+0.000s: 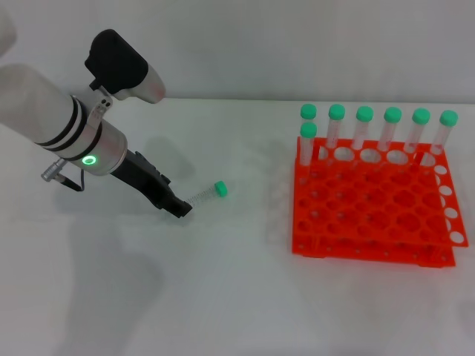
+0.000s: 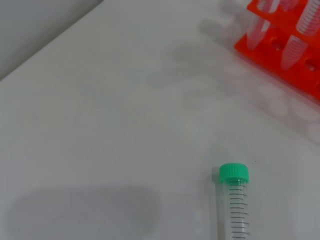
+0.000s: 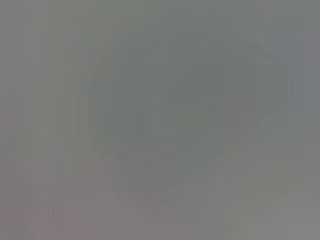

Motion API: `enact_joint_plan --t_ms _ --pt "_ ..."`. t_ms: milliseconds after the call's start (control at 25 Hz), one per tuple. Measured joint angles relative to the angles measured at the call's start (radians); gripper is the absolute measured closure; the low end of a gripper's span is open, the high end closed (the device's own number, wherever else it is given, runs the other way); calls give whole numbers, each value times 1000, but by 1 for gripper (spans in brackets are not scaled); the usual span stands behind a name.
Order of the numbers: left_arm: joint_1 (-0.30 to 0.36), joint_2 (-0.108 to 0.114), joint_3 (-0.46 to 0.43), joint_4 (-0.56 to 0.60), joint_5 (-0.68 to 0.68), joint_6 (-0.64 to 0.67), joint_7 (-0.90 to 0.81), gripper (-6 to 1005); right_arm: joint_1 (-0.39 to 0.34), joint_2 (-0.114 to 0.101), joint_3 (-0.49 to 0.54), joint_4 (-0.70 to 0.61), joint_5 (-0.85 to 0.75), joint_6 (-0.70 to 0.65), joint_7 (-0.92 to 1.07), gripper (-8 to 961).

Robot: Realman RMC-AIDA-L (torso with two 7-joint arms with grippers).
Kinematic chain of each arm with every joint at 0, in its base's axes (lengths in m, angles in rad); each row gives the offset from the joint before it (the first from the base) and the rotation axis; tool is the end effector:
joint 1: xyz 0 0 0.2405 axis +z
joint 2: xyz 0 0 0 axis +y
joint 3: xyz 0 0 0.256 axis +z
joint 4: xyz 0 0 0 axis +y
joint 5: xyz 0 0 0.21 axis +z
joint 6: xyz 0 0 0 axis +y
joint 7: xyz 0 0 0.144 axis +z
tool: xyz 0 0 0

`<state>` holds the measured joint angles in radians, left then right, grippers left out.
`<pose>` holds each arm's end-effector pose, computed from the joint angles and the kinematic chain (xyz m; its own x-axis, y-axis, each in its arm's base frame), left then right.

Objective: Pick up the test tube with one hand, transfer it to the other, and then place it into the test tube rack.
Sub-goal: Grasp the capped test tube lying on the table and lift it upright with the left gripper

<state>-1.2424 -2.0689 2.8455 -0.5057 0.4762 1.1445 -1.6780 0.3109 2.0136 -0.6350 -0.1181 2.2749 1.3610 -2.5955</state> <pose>-0.2192 0.4391 -0.0128 0.8308 0.5294 -0.1719 0.4265 -0.8039 -0.4146 0.3810 0.2872 0.0622 0.6078 0.1100 -0.7865 -0.7790 -0.1098 -0.6174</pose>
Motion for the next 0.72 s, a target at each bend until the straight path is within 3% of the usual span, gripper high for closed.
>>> enact_joint_plan --t_ms 240,440,720 --pt "2 -1 0 5 14 -20 0 259 1 1 0 0 0 1 0 121" --pt "-5 -1 0 29 50 -22 0 458 2 1 0 0 0 1 0 121" --pt "-13 0 0 32 62 -25 -5 631 4 1 0 0 0 0 0 120"
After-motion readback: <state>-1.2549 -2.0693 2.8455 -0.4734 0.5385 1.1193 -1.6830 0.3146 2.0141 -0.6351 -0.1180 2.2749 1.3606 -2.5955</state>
